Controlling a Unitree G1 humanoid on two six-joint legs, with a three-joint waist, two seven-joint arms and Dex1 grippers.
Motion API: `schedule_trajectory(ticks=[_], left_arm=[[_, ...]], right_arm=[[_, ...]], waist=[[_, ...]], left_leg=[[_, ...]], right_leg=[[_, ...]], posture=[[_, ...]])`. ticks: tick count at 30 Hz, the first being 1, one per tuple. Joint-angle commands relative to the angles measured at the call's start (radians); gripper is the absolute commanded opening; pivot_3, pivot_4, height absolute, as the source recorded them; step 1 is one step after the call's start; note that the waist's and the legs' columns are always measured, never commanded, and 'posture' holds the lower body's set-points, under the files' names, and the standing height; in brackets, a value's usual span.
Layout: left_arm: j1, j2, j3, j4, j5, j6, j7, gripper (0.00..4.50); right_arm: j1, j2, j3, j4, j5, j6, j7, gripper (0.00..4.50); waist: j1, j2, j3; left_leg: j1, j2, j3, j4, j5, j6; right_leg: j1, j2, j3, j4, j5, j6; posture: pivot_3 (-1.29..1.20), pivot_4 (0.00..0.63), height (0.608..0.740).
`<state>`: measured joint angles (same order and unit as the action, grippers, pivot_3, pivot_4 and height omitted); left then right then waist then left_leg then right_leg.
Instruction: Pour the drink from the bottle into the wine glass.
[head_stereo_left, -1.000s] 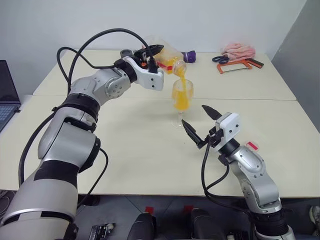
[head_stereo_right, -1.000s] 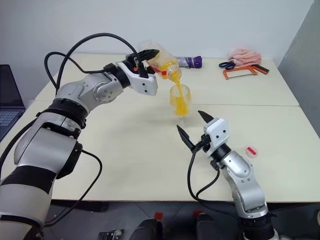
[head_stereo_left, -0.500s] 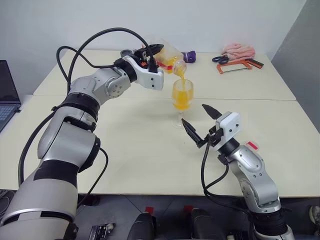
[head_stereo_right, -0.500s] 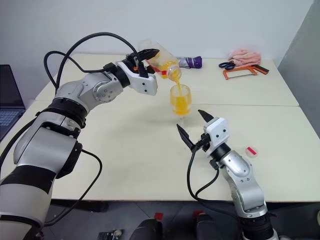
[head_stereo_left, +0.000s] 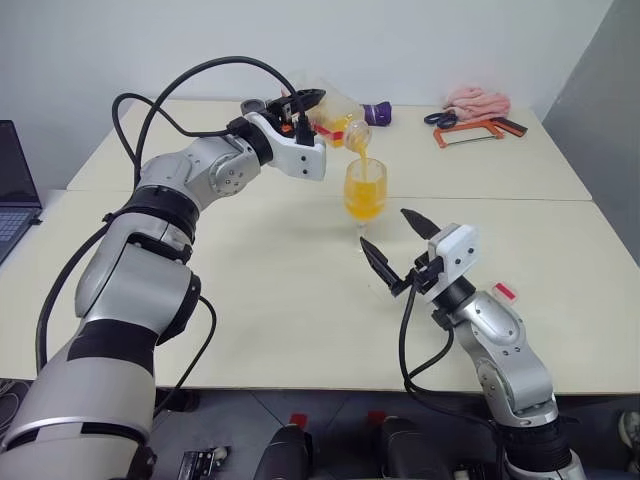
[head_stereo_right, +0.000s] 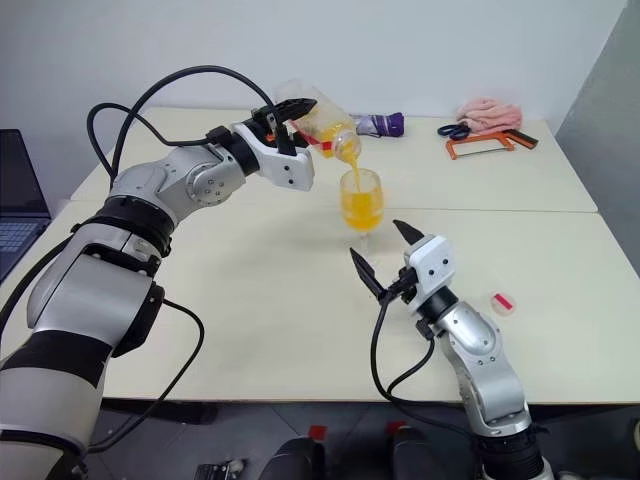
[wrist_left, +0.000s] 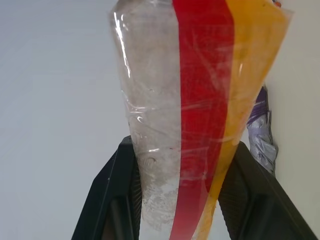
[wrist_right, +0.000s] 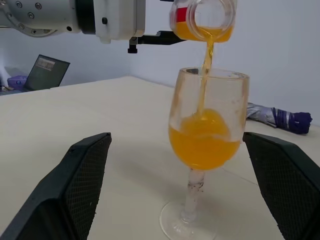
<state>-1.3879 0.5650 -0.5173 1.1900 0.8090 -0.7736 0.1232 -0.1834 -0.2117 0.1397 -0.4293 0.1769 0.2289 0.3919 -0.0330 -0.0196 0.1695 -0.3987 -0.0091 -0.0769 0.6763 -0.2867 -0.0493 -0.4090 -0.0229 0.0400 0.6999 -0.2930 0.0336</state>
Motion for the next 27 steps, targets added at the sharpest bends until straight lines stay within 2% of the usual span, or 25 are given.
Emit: schedule_trajectory(ticks=[1,27], left_arm=[[-0.054,0.021,0.002,-0.003,0.002,0.000,0.027,1.66],[-0.056,0.020,-0.007,0.003,0.016,-0.003,0.043,1.66]], right_arm=[[-0.010,0.003,-0.005,-0.020,0.000,-0.018,-0.003,4.50],[-0.008,-0.001,0.002,-0.020,0.000,-0.015,0.001,4.50]], waist=[[0.000,0.000,0.000],[0.000,0.000,0.000]], left_leg=[[0.000,0.000,0.000,0.000,0.000,0.000],[0.000,0.000,0.000,0.000,0.000,0.000]], right_leg=[[0.000,0.000,0.000,0.000,0.000,0.000],[0.000,0.000,0.000,0.000,0.000,0.000]], posture=[[0.00,0.150,0.740],[0.00,0.150,0.740]])
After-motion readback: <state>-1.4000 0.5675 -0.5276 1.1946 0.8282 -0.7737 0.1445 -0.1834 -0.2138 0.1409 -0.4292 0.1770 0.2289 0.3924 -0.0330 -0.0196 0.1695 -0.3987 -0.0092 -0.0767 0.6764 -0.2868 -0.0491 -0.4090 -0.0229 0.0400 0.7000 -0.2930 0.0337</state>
